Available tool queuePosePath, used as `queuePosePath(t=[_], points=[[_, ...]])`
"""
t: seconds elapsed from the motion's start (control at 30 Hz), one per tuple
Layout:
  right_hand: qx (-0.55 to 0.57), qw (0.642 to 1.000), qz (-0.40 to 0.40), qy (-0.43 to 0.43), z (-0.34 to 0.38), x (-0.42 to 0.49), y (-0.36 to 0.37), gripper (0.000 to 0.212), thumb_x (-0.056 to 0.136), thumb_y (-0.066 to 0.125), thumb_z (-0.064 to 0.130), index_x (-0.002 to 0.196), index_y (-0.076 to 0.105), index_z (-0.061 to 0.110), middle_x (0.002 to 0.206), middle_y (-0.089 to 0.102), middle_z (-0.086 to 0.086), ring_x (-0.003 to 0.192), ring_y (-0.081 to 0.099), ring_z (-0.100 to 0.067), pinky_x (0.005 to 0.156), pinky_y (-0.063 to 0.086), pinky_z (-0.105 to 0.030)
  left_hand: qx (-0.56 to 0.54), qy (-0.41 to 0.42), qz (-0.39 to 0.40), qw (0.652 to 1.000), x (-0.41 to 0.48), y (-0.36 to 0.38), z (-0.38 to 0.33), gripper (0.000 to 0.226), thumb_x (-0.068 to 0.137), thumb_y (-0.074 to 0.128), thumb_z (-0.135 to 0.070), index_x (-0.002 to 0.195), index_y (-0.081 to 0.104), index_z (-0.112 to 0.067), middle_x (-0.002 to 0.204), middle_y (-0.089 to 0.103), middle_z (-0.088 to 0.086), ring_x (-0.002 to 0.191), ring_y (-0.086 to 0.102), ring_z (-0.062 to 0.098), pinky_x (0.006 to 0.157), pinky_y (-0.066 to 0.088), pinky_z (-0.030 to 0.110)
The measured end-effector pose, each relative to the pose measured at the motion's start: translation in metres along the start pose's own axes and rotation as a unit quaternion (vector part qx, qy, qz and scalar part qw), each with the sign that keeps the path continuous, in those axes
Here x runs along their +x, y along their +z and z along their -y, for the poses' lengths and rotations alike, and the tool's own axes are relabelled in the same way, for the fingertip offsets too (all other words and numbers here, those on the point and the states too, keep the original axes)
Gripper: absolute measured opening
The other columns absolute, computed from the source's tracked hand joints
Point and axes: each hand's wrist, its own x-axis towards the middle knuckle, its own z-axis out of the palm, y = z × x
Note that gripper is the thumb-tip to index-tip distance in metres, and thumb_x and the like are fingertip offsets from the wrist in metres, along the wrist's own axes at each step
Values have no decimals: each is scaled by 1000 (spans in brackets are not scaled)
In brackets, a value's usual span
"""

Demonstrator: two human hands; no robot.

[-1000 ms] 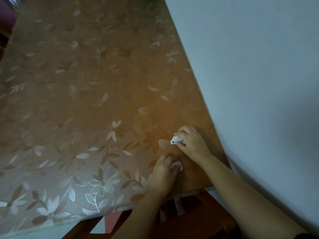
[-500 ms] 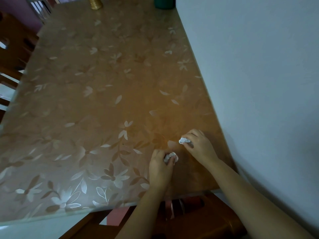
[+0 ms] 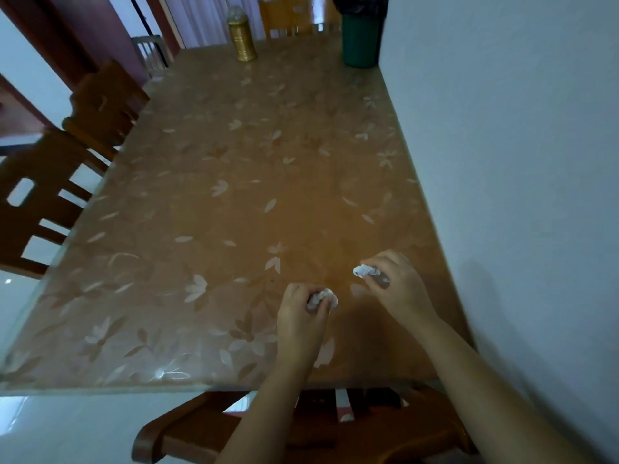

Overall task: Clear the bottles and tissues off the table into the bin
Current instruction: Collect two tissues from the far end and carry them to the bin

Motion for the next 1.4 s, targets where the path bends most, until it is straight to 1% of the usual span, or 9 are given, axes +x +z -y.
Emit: queuePosePath(t=[0.1,0.23,0.43,0.57,0.83,1.0,1.1,1.23,1.4], points=[[21,1000,-1,-23,21,2,0,17,75,71,5,91,67,11,86,59,0,83,52,-16,66,42,-20,13,7,-18,1000,-1,-20,-2,8,80,69,-13,78,64,-19,83,54,-9,83,47,-16,66,36,-1],[47,998,16,-46,51,4,7,16,77,71,8,92,68,12,87,60,1,84,52,-15,65,45,-24,-28,15,-54,998,-9,-51,-6,23,78,70,-7,78,57,-26,82,52,-13,81,49,-17,66,37,0],[78,992,37,-93,112,2,20,15,78,68,12,92,68,14,88,62,1,85,53,-15,71,43,-20,-51,13,-93,994,-24,-100,6,21,79,70,-10,83,59,-28,87,58,-8,86,52,-6,68,39,4],[91,985,56,-135,160,-7,35,15,78,65,17,93,67,16,88,59,8,87,50,-7,76,38,-12,-93,-19,-139,986,-43,-144,21,22,79,69,-11,81,60,-31,88,62,-7,83,55,-2,67,40,6],[112,965,130,-199,279,-59,94,17,80,60,25,92,67,17,88,60,3,86,51,-13,70,43,-21,-140,-90,-233,958,-111,-253,66,26,80,68,-14,77,59,-39,90,64,-9,83,57,-3,67,40,5],[138,954,141,-227,354,-101,139,24,79,54,35,90,68,18,86,61,5,84,49,-7,72,39,-16,-169,-114,-267,942,-165,-325,103,21,80,67,-10,80,63,-31,90,65,-6,80,59,-1,67,42,8],[163,941,159,-250,394,-123,171,23,79,54,31,89,68,16,85,61,4,83,49,-6,70,36,-10,-164,-127,-301,931,-196,-364,125,25,81,68,-10,79,61,-33,89,65,-7,77,59,-1,66,43,12],[196,916,177,-302,439,-145,212,13,78,62,21,85,68,12,84,61,3,80,53,-11,71,38,-13,-157,-162,-344,911,-232,-408,158,22,82,67,-15,81,60,-36,91,65,-7,82,62,5,73,48,22],[214,892,197,-348,494,-151,257,8,74,67,11,82,67,11,82,62,0,79,51,-9,72,39,-15,-156,-187,-395,886,-246,-453,190,19,83,67,-12,82,61,-31,88,64,-6,71,56,-4,62,40,6]])
